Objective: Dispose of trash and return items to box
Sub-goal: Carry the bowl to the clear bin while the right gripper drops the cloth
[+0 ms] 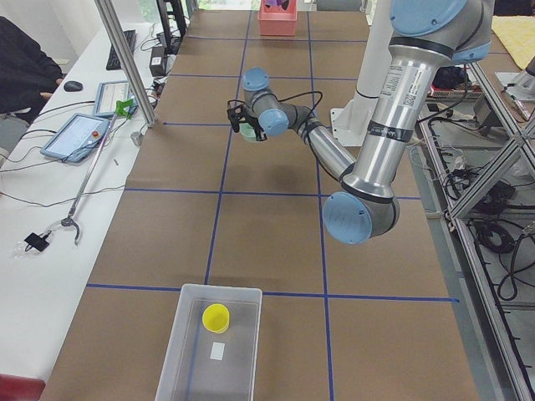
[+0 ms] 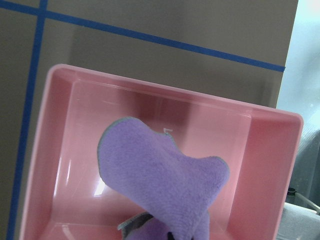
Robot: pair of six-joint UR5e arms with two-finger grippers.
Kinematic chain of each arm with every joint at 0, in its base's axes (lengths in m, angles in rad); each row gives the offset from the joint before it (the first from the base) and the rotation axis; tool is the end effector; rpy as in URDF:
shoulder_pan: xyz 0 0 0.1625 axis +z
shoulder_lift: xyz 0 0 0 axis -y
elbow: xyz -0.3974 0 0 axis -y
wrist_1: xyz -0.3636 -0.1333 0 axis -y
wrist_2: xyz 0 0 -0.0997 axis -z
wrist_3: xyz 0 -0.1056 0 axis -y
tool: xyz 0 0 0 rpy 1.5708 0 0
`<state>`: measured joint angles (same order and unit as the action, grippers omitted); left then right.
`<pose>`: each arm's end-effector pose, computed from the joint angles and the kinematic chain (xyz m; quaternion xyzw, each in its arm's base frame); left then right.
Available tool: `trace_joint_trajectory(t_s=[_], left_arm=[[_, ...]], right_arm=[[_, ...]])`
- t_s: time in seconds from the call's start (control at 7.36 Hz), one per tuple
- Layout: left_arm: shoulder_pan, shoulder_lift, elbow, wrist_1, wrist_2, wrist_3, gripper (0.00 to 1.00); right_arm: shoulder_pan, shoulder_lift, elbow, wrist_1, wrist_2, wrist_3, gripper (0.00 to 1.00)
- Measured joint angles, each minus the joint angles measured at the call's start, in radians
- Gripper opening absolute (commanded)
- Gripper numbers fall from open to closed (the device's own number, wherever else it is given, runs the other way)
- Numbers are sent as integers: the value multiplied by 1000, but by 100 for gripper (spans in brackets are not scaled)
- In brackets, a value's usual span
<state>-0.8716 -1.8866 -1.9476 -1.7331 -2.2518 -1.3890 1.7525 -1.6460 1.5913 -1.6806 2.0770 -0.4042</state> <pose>0.2903 -0.4491 0.2867 -0.0663 0.4906 -0.1597 0.8541 0.1560 -0.3947 0.6861 -0.0041 -0.2619 -0.0867 0.9612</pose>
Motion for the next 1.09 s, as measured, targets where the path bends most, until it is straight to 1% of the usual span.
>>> trace_joint_trajectory(t_s=[0.14,0.27,0.41,0.54,0.81,0.95,1.09], left_arm=[[-63,5,-3,42,-29,84,0],[-131,14,-8,91,-61,177,0],[-202,32,-21,145,-87,282,0],[-278,64,-35,199,-100,405,0],[-435,160,-33,257,-107,665,0],[-520,208,-8,264,-107,793,0],[-612,240,52,266,-108,922,0]], right_arm=[[0,2,-61,80,-2,3,100],[1,3,-81,118,10,7,100],[2,2,-79,134,45,15,100],[2,5,-56,136,109,52,100],[-13,3,54,129,243,221,100],[-42,3,117,120,287,295,100],[-92,7,182,107,315,387,100]])
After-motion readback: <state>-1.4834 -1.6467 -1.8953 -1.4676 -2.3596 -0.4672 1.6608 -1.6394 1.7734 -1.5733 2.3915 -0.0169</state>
